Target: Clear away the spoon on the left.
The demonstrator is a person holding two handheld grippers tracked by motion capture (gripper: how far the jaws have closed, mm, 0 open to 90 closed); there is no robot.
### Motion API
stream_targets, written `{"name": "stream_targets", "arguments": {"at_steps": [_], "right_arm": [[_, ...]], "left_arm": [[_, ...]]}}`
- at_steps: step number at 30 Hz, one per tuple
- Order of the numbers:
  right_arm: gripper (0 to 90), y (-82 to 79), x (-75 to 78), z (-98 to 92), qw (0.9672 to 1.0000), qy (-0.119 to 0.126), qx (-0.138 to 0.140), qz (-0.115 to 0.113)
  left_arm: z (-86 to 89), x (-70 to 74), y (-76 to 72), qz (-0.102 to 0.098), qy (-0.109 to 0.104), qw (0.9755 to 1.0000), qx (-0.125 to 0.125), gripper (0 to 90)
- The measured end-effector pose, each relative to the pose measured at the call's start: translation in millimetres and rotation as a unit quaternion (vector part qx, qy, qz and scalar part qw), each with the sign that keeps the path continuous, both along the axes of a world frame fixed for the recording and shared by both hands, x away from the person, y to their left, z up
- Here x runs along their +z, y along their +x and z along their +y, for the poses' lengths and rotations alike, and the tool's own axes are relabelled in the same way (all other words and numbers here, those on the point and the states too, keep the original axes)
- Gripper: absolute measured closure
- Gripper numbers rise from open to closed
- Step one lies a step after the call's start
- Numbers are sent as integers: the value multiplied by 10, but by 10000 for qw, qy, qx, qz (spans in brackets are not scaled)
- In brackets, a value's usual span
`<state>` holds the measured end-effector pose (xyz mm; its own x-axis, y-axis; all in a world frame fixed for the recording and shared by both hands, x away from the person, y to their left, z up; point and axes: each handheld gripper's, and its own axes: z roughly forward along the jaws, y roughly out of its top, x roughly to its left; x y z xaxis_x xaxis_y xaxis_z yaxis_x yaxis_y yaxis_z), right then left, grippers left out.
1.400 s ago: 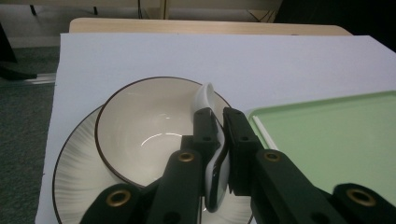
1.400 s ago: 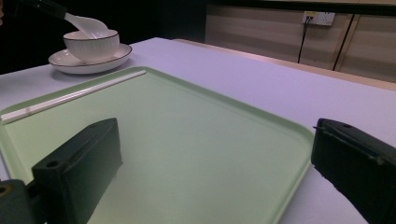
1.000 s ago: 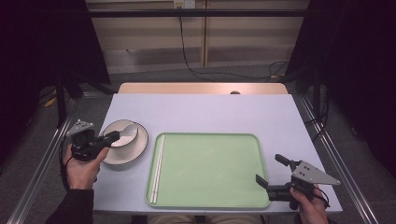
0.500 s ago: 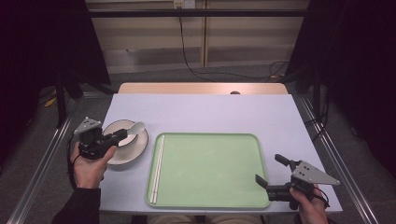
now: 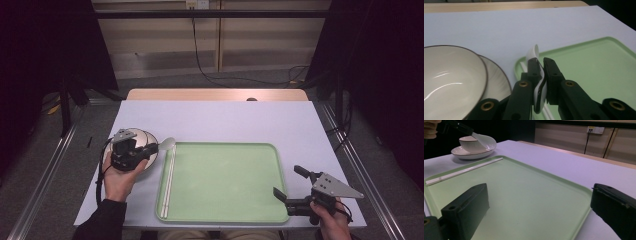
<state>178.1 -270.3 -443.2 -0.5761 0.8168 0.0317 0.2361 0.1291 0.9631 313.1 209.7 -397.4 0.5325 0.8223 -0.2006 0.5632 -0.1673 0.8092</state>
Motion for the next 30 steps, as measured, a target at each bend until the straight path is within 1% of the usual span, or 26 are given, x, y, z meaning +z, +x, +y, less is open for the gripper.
{"name": "stream_targets", "arguments": {"at_steps": [1,3,4,5,6,8,9,10,11,12,14,15,16,17,18,19,20,22,23,24,26,27,28,29,30], "right_arm": [[13,0,0,0,10000,6,-2,6],[13,1,-1,-1,10000,17,2,10],[13,1,-2,-4,10000,17,-9,3],[13,-2,-2,-10,10000,13,12,-6],[13,-4,-3,-10,10000,24,8,0],[13,0,-2,-13,10000,12,3,-8],[13,-1,0,-15,10000,1,19,-3],[13,-4,-1,-11,10000,13,8,-5],[13,-7,0,-10,10000,11,12,12],[13,-7,1,-11,10000,7,3,-5],[13,-2,0,-12,10000,1,4,-12],[13,-2,0,-12,10000,-1,3,-12],[13,-4,0,-12,10000,0,5,-8],[13,-4,0,-12,10000,-3,7,-10],[13,-2,-2,-16,10000,-18,14,-14],[13,-1,-5,-14,10000,-9,5,-10],[13,-2,-5,-15,10000,-2,6,-6],[13,-7,-3,-16,10000,-3,3,-5],[13,-7,-3,-16,10000,-6,8,3],[13,-5,-3,-15,10000,-8,3,-5],[13,-6,0,-10,10000,-17,12,1],[13,-6,1,-9,10000,-20,10,-9],[13,-7,1,-8,10000,-15,14,-1],[13,-6,0,-7,10000,-22,19,-3],[13,-5,0,-9,10000,-17,8,-10]], "left_arm": [[-42,-1,5,-16,1,10000,-5,846],[-87,7,1,-8,-63,9999,-93,846],[-110,22,-7,-26,44,9999,-133,845],[-123,33,-13,-29,81,9998,-153,846],[-144,38,-14,-24,-6,9999,-169,846],[-175,29,-4,-6,65,9998,-211,845],[-209,7,7,1,47,9999,-156,846],[-217,-6,19,24,59,9998,-186,846],[-258,-28,33,-9,144,9998,-141,846],[-281,-42,50,-84,328,9993,-165,846],[-322,-88,98,47,138,9997,-185,846],[-341,-102,110,38,257,9995,-203,846],[-359,-116,120,48,296,9994,-198,845],[-370,-137,140,107,296,9992,-247,846],[-371,-147,150,122,325,9990,-267,846],[-379,-167,163,142,315,9991,-246,846],[-396,-190,167,188,221,9993,-228,846],[-411,-232,174,208,294,9991,-235,846],[-426,-259,178,240,283,9991,-223,845],[-419,-271,187,285,405,9983,-313,845],[-452,-291,178,292,310,9988,-247,846],[-467,-293,168,282,324,9987,-281,845],[-460,-291,164,279,464,9978,-380,845],[-473,-295,159,296,490,9976,-388,845],[-482,-306,154,284,470,9978,-371,845]]}}
